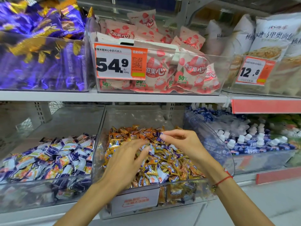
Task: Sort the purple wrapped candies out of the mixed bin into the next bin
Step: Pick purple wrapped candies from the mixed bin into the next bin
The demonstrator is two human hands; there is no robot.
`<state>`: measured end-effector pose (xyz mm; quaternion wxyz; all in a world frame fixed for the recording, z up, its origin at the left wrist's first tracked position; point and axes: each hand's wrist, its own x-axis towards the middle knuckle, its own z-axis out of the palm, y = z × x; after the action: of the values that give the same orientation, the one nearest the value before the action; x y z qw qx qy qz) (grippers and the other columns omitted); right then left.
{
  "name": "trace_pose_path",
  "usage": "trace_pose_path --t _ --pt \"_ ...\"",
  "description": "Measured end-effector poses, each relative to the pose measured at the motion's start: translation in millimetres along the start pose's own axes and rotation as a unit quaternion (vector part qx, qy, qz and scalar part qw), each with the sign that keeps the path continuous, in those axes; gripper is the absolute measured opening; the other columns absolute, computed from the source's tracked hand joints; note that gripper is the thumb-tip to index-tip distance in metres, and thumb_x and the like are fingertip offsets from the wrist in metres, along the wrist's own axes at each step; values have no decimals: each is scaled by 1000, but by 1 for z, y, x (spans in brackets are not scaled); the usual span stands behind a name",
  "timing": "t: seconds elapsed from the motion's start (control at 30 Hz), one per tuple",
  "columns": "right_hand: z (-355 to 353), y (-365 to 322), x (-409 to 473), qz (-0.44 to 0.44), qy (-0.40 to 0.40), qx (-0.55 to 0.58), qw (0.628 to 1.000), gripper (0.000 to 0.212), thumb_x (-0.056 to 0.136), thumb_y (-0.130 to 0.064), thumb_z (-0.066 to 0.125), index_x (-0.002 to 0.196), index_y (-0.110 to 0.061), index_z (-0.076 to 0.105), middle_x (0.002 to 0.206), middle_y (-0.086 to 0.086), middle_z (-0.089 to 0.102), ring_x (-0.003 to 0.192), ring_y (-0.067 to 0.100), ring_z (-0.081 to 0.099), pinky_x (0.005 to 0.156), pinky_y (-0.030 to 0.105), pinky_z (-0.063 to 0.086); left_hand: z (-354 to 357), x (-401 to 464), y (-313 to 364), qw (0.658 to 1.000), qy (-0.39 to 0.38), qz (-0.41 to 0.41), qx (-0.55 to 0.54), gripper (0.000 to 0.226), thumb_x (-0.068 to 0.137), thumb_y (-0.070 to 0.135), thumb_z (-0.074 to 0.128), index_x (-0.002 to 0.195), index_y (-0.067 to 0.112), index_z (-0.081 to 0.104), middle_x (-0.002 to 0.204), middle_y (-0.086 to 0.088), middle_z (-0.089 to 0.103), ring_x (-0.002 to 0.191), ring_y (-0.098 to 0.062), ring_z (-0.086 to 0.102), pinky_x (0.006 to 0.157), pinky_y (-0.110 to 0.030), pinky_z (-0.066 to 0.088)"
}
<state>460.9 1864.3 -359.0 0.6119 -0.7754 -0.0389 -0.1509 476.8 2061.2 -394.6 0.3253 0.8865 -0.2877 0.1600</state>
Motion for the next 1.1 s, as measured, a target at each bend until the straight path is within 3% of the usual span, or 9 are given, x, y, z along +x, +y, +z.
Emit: trace_pose_path --t 0.1,0.23,0.4,0.5,0.6,0.7,0.83,0.97,1.1 --pt "19 -4 -4 33 3 64 997 13 79 -22 76 92 -16 78 80 -5 75 63 -1 62 54 11 44 1 3 9 976 -12 -21 -216 42 94 63 35 132 51 48 104 25 61 95 1 56 92 -19 46" --pt "40 -8 -3 25 -51 60 997 11 90 -23 65 96 -24 75 90 -8 75 83 6 70 68 17 54 -2 7 14 947 69 -63 -308 23 95 26 53 112 39 61 99 30 69 99 7 64 85 -12 50" --pt "21 16 27 -68 -94 -366 923 31 96 -12 52 119 -29 66 123 -12 65 115 6 58 99 28 46 -3 6 7 927 146 -137 -317 18 98 23 49 99 40 56 96 18 68 96 -3 66 77 -16 52" --pt "23 33 29 -11 -237 -435 869 41 95 -15 56 135 -23 55 141 -3 51 132 16 45 106 32 40 -3 5 10 929 118 -184 -300 25 101 26 42 125 26 50 94 14 60 90 -14 65 60 -12 46" --pt "15 29 28 -43 -136 -481 865 29 85 -38 71 112 -28 69 123 -10 63 117 11 54 91 29 44 -1 3 11 933 101 -210 -276 55 100 37 40 150 20 26 92 13 56 83 -14 63 61 -17 43" --pt "5 25 23 -47 -50 -374 925 17 78 -38 77 83 -29 64 96 -11 67 93 8 60 82 33 51 -3 4 12 928 93 -186 -309 40 96 44 42 119 14 53 91 0 65 73 -11 64 68 -31 56" --pt "5 2 7 -22 0 -116 993 13 76 -21 81 80 -17 70 69 0 72 57 5 64 56 17 49 0 7 8 933 56 -168 -314 17 102 30 37 107 20 50 100 1 65 74 -2 64 75 -35 58" --pt "20 -20 -8 28 -57 62 996 21 85 -10 71 106 -9 70 83 5 75 73 10 72 65 14 53 -3 9 16 911 46 -190 -362 27 99 46 34 98 26 52 79 1 51 68 -13 52 73 -39 51" --pt "40 -21 -16 21 -94 8 995 16 89 -11 67 105 -8 69 78 2 75 70 11 72 56 17 52 -4 6 21 937 41 -128 -323 35 84 63 39 101 35 52 82 16 62 75 1 57 71 -22 45"
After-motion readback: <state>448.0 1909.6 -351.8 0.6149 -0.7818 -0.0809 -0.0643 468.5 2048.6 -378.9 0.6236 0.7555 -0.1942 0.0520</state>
